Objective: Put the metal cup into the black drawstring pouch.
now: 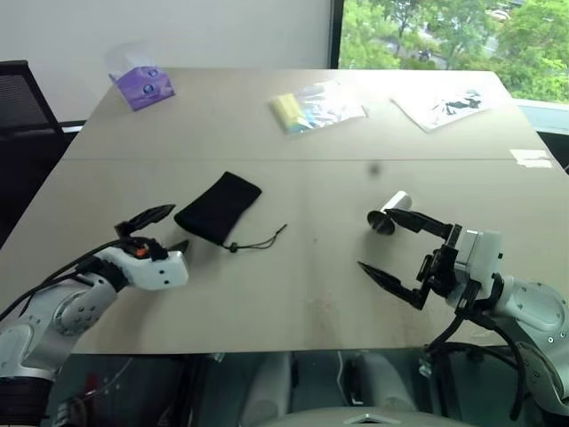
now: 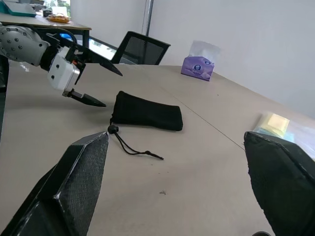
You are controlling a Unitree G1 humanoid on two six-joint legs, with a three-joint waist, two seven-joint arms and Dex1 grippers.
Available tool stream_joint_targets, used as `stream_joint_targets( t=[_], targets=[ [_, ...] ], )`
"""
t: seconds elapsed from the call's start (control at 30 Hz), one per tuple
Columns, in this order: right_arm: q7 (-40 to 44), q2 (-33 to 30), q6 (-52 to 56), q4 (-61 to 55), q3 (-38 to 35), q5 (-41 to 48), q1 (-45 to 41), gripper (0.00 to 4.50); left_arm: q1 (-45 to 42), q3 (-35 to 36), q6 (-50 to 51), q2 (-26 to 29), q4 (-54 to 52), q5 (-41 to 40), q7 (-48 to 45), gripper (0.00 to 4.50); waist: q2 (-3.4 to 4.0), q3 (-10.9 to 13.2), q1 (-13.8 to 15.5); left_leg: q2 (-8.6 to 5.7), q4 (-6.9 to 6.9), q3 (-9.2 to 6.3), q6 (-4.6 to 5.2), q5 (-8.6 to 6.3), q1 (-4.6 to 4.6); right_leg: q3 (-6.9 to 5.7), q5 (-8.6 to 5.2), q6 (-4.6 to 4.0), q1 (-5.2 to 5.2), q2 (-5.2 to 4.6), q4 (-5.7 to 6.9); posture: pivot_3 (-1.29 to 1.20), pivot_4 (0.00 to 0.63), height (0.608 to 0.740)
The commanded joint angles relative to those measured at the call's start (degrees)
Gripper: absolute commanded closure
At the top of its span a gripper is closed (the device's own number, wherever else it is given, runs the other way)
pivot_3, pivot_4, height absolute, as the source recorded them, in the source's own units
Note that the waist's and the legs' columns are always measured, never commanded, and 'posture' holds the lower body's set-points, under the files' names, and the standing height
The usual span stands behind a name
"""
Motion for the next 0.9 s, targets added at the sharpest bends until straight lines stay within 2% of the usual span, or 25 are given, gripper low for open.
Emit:
stream_joint_targets(
  t=[0.03,0.3,0.73,0.77,0.83,0.9],
  targets=[
    [-0.45,-0.29,-0.45,-2.36,-0.4,0.22,-0.01,0.05,-0.65,-0.26,-0.55,0.54,-0.71,-0.14,1.36,0.04,0.0,0.0,-0.13,0.0,0.0,0.01,0.0,0.0,0.01,0.0,0.0,0.0,0.0,0.0,0.01,0.0,0.15,0.74],
    [-0.77,-0.2,-0.54,-2.11,-0.04,-0.14,-0.13,0.05,-3.71,-2.21,-0.1,0.5,-0.97,0.95,2.66,0.04,0.0,0.0,0.06,-0.01,0.05,0.03,0.0,0.0,0.02,-0.04,0.0,0.0,-0.04,0.0,0.21,0.0,0.15,0.74],
    [-0.97,-0.48,-0.31,-2.59,-0.28,-0.36,0.65,0.05,-9.58,-8.57,3.65,-0.1,-0.89,1.39,-1.45,0.04,-0.01,0.0,-0.06,-0.03,0.16,0.06,0.0,0.0,0.03,-0.14,0.0,0.01,-0.05,0.04,0.33,0.0,0.15,0.74],
    [-1.01,-0.51,-0.27,-2.66,-0.34,-0.37,0.7,0.0,-9.61,-8.89,3.83,-0.02,-0.98,1.14,-2.02,0.57,-0.01,0.0,-0.06,-0.04,0.18,0.06,0.0,0.0,0.02,-0.14,0.0,0.01,-0.05,0.04,0.33,0.0,0.15,0.74],
    [-1.18,-0.55,-0.18,-2.79,-0.48,-0.47,0.85,0.0,-9.6,-9.12,4.93,-0.24,-1.32,-0.17,-3.77,1.26,-0.01,0.0,-0.09,-0.04,0.18,0.06,0.0,0.0,0.03,-0.14,0.0,0.01,-0.05,0.04,0.33,0.0,0.15,0.74],
    [-1.59,-0.56,0.12,-2.93,-0.64,-0.63,1.01,0.0,-9.86,-9.22,6.17,-0.36,-1.82,-1.16,-5.16,2.2,0.0,0.0,-0.1,-0.03,0.18,0.05,0.0,0.0,0.03,-0.14,0.0,0.01,-0.05,0.05,0.34,0.0,0.15,0.74]
  ],
)
